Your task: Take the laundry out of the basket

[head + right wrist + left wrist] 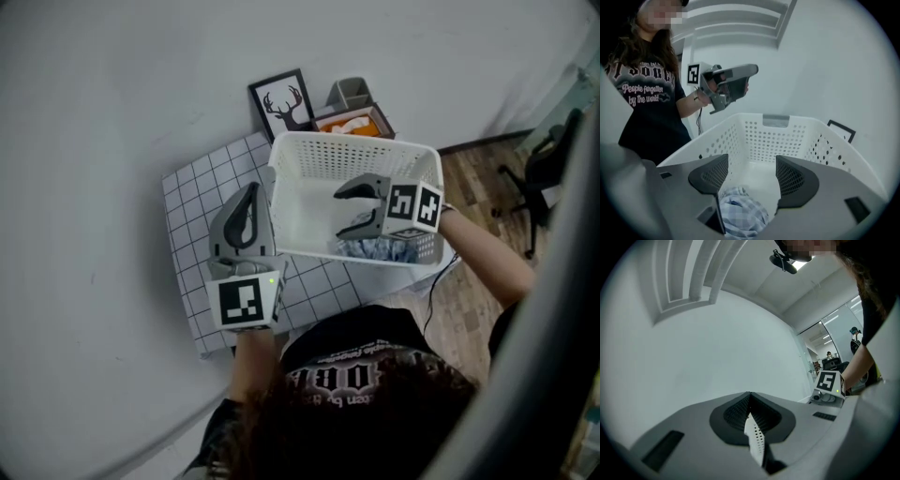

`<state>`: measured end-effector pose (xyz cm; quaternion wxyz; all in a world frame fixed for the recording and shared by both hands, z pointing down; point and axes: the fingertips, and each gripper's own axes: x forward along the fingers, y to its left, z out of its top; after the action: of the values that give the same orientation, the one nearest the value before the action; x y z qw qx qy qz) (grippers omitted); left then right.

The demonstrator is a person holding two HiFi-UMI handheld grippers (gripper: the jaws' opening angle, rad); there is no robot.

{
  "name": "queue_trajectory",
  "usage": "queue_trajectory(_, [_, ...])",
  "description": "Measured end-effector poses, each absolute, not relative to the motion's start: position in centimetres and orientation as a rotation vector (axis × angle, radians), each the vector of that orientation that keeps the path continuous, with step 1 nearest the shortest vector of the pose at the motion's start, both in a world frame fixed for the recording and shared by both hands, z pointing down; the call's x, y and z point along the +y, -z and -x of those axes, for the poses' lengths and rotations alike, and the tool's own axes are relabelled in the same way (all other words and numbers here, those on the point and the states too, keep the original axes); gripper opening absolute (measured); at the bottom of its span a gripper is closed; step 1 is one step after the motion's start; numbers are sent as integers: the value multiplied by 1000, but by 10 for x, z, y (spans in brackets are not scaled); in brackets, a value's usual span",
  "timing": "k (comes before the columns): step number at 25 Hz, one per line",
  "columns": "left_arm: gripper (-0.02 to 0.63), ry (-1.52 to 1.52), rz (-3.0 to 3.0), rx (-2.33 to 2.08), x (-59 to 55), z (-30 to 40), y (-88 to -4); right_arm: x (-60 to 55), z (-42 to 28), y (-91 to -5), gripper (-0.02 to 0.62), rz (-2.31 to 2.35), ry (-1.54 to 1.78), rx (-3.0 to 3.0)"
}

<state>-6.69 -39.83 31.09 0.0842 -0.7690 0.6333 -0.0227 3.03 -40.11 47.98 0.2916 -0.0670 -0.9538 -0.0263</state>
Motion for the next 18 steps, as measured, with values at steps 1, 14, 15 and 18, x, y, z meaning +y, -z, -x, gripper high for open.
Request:
queue_trajectory(1, [2,67,2287,1892,-399,68,-310,-398,-31,-490,320,205,75,-2505])
queue_trajectory(14, [2,80,2253,1938,-413,79,-314,-383,-57,-585,367,457,115,-2092])
queue_trajectory(15, [2,84,2253,1938,-414,79,-315,-383,-58,-589,368,457,114,-2081])
queue_trajectory(18, [2,102,2253,1937,-418,79,-318,-386,-60,-600,368,441,62,-2065])
